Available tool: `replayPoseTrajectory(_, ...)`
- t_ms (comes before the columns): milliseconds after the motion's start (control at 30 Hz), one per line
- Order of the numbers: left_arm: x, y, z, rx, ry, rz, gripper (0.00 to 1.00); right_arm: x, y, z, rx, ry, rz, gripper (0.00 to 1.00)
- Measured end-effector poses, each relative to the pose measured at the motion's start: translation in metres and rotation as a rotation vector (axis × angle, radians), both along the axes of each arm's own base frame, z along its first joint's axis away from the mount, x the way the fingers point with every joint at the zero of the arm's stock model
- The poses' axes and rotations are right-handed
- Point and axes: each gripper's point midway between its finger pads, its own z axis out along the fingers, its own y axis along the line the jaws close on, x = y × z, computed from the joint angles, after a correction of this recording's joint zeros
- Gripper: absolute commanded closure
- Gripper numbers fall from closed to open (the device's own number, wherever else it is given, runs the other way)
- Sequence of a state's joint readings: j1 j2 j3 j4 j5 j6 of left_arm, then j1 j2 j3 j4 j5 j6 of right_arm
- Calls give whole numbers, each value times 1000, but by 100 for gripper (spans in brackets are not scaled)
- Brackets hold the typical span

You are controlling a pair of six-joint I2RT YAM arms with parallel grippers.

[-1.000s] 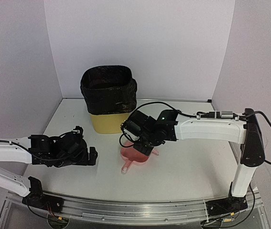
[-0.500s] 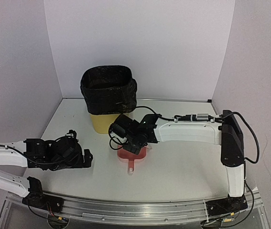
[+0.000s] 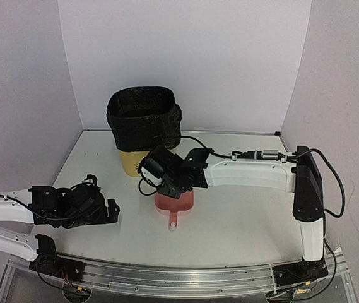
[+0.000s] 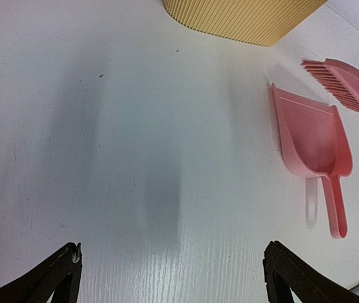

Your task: Sweep away the paper scraps from the table

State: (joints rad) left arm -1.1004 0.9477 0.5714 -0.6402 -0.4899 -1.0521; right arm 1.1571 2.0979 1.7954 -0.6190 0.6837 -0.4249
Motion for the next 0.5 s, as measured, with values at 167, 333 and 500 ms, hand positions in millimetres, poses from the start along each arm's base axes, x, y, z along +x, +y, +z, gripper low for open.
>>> replayPoseTrajectory(167, -2, 4, 0, -9, 1, 12, 0, -9, 8, -8, -14, 38, 77, 100)
replayPoseTrajectory(333, -3, 6, -2, -9, 5, 19, 0, -16, 5, -25, -54, 70, 122, 100)
replayPoseTrajectory(500, -3, 7, -2, -8, 4, 20, 0, -20, 2, -36, -76, 89, 140, 100)
